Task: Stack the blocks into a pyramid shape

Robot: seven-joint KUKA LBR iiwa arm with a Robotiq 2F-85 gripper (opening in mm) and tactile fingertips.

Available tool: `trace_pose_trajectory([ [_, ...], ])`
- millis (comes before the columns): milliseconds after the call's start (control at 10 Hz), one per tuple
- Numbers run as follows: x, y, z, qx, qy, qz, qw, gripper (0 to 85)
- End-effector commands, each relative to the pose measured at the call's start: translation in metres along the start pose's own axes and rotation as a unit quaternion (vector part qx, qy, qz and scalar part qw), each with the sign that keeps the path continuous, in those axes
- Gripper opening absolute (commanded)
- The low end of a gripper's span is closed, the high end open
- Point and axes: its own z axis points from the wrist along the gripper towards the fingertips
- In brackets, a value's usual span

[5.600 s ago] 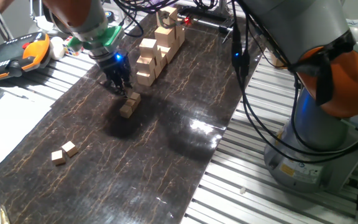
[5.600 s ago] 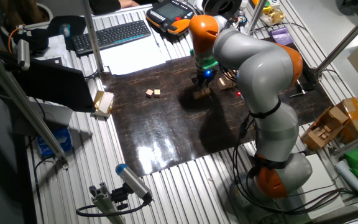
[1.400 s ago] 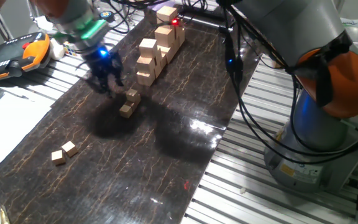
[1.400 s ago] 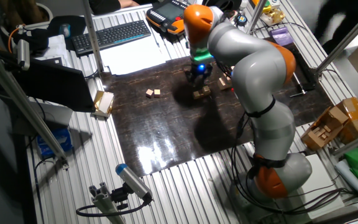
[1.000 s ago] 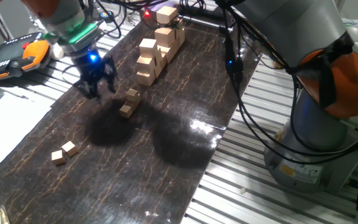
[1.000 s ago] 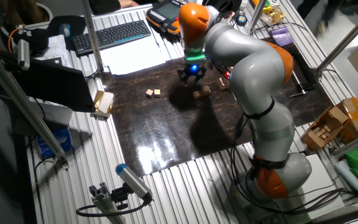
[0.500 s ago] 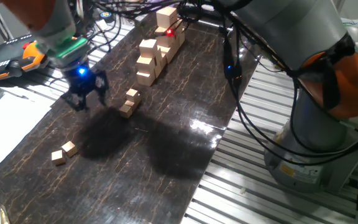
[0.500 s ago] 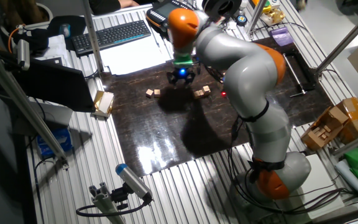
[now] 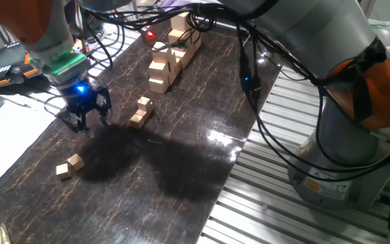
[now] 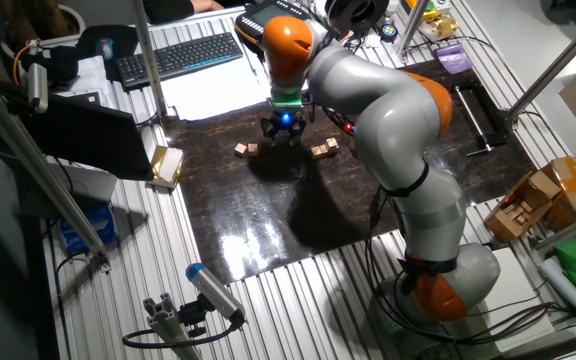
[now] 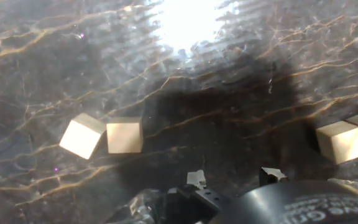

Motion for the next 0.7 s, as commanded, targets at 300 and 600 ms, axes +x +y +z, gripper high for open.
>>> trace_pose_trajectory([
  [300, 0.0012, 0.0000, 0.0002, 0.030, -0.013, -0.056, 0.998, 50.7],
  [600, 0.0012, 0.0000, 0.0002, 0.059, -0.045, -0.085, 0.994, 48.7],
])
